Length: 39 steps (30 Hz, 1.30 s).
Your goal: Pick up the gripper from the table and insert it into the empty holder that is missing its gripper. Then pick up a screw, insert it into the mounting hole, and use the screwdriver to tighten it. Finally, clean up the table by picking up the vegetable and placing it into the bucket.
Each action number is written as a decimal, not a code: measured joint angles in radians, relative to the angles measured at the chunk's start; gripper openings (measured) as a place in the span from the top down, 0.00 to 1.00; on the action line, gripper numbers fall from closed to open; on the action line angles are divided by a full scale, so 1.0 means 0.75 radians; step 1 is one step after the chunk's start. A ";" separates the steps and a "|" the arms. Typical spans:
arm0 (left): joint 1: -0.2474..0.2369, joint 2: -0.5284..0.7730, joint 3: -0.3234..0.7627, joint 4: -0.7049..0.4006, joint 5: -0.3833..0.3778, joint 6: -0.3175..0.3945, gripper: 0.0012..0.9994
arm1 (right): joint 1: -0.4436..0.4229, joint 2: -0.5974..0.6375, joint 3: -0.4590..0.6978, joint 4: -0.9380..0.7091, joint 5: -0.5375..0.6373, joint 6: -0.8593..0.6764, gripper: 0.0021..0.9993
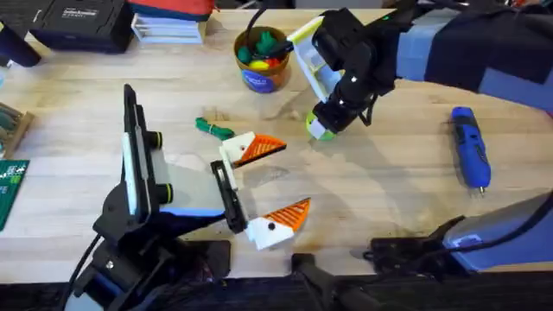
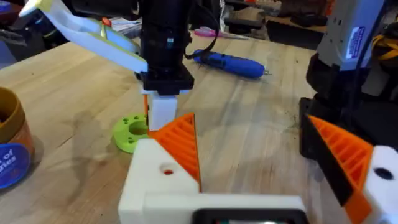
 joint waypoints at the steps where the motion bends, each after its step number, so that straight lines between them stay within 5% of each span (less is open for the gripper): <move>1: 0.000 0.000 0.000 0.000 0.000 0.000 0.01 | 0.000 0.000 0.000 -0.003 -0.001 0.003 0.75; 17: 0.000 0.000 0.000 0.000 0.003 0.000 0.01 | 0.003 0.026 0.001 -0.005 -0.021 0.018 0.87; 22: 0.000 0.000 0.000 0.000 0.008 0.000 0.01 | 0.003 0.033 0.005 -0.003 -0.024 0.022 0.99; 31: 0.000 0.000 0.000 0.000 0.009 0.000 0.01 | 0.003 0.015 0.039 -0.135 0.005 0.011 0.99; 39: 0.000 0.000 0.000 0.000 0.009 0.000 0.01 | 0.003 -0.196 0.208 -0.246 0.050 0.007 0.99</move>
